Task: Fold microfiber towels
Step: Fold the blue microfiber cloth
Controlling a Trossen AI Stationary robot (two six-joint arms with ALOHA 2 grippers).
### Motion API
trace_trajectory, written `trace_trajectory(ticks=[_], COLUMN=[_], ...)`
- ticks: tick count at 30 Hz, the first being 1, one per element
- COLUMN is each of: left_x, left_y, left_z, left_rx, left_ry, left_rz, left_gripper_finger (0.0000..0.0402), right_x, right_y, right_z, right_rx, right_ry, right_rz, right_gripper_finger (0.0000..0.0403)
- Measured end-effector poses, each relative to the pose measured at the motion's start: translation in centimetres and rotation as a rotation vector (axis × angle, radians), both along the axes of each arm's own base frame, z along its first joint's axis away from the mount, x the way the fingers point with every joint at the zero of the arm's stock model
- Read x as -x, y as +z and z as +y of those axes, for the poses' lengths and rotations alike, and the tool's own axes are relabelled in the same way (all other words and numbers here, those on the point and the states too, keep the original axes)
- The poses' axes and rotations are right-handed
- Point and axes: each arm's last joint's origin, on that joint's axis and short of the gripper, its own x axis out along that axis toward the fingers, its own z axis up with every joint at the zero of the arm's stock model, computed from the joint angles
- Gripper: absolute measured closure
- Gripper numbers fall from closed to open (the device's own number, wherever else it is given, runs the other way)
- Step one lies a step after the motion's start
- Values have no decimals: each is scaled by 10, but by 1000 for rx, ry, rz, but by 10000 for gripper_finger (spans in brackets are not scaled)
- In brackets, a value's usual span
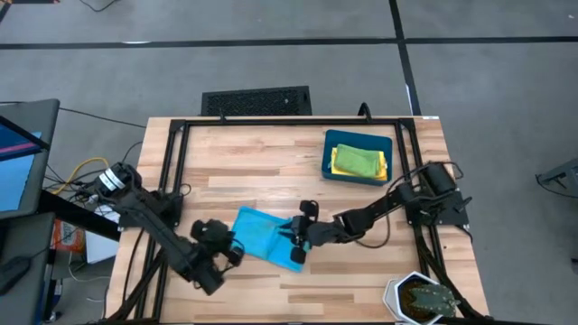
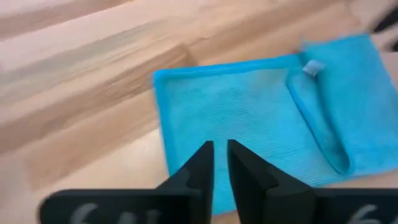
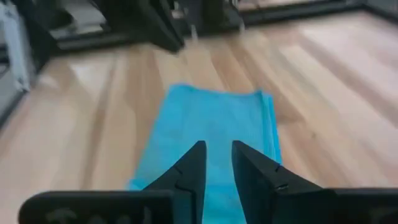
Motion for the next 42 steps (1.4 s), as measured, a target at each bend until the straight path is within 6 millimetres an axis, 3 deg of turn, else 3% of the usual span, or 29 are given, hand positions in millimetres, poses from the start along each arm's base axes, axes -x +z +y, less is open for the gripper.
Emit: trace_trajectory(ticks=[3,6,9,13,22,29,33,40,42], left_x=[17,21,18,22,28,27,24,23,21], left_y=[-9,-25,-43,-59,-68,-87,-88,-88,-86], left_z=[-3,-2,0,10,-1,-2,0,-2,-3], left_rx=[26,90,109,120,190,128,114,110,124], left_ry=[95,114,113,155,103,130,125,97,110], left_rz=[-107,-115,-210,-159,-114,-119,-110,-107,-119], left_gripper_finger=[335,297,260,229,212,211,238,376,392], right_x=[6,10,12,14,16,16,18,30,34], right_y=[25,40,45,47,45,45,45,43,47], right_z=[4,6,5,6,10,11,17,38,42], right_rx=[5,0,-2,0,-23,-20,-49,-124,-144], right_ry=[3,12,14,18,18,22,30,48,54], right_rz=[-55,-91,-97,-92,-76,-76,-76,-45,-46], right_gripper_finger=[301,301,301,301,301,301,301,301,301])
